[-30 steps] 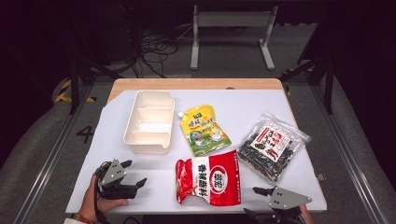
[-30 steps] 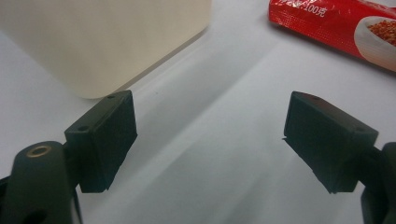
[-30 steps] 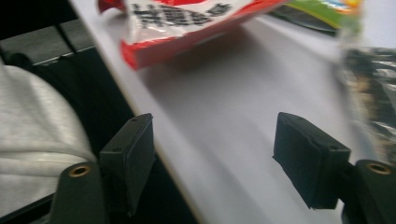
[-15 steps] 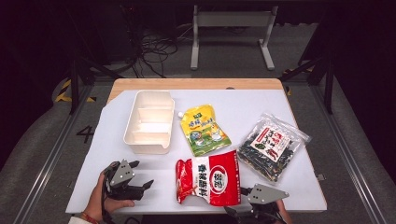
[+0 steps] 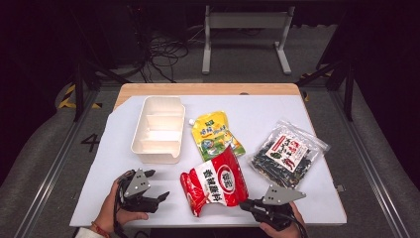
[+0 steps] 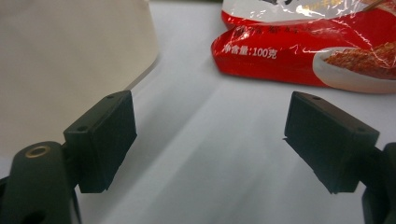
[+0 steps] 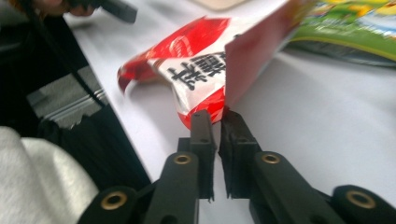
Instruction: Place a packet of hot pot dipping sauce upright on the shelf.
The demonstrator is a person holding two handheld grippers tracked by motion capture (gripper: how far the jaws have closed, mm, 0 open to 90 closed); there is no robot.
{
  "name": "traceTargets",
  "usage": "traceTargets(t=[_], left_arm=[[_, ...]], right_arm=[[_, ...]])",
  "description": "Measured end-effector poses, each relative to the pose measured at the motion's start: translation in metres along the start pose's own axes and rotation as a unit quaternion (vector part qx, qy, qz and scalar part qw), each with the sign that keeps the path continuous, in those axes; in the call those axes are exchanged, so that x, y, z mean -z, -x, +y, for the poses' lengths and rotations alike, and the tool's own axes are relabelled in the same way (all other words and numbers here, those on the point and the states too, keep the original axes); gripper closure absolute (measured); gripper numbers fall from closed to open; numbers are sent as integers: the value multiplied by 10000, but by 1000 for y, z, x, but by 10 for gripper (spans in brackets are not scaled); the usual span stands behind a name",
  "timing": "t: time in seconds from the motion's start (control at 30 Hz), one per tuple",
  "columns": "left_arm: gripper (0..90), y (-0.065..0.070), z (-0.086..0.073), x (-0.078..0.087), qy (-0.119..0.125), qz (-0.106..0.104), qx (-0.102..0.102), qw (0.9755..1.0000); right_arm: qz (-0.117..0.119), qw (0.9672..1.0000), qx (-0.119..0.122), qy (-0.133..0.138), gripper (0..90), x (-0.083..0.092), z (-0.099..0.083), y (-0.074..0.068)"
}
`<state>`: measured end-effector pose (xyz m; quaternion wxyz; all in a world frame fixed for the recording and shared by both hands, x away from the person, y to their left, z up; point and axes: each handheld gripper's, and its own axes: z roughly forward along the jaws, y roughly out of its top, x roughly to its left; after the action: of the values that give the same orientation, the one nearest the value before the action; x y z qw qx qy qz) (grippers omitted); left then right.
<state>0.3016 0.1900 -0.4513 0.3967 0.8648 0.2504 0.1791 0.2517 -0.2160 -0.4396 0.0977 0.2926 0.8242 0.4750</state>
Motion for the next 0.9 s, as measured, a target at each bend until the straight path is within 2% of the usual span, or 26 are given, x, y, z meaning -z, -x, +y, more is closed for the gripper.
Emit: traceTargets(t=[0.17,0.23,0.27,0.33,0.37,0.4,0.43,0.47,0.53,0.63,0.77,0.83,0.87,0.9], left_arm=[[173,2,6,-4,12,-89,-54,9999],[173,3,8,-7,-6,-115,-90,9999],[172,3,9,-9,-40,-134,-124,9998],[173,4,10,-11,-66,-146,-143,9998],[172,4,10,-11,-66,-146,-143,9998],[173,4,10,-13,-76,-162,-148,9997],[173,4,11,-13,-84,-173,-135,9997],[173,4,11,-14,-86,-191,-129,9997],[173,4,12,-14,-80,-189,-152,9997],[173,4,15,-14,-33,-212,-155,9997],[172,4,23,-13,74,-256,-161,9995],[173,3,25,-13,105,-273,-157,9994],[173,3,28,-13,149,-294,-148,9993],[170,4,34,-13,220,-339,-158,9991]], right_arm=[[-146,9997,-85,150,880,-3,12,17],[-181,9997,-73,146,875,-5,15,19],[-226,9995,-152,166,802,-9,18,24],[-265,9992,-244,170,730,-14,21,28],[-265,9992,-244,170,730,-14,21,28],[-303,9987,-372,147,662,-20,23,31],[-303,9987,-372,147,662,-20,23,31],[-271,9987,-418,126,742,-27,24,32],[-268,9989,-381,109,753,-30,25,32],[-196,9989,-404,158,884,-37,29,33],[-123,9991,-230,349,893,-32,40,34],[-39,9989,-52,465,894,-28,49,31],[-39,9989,-52,465,894,-28,49,31],[66,9981,198,579,895,-23,58,27]])
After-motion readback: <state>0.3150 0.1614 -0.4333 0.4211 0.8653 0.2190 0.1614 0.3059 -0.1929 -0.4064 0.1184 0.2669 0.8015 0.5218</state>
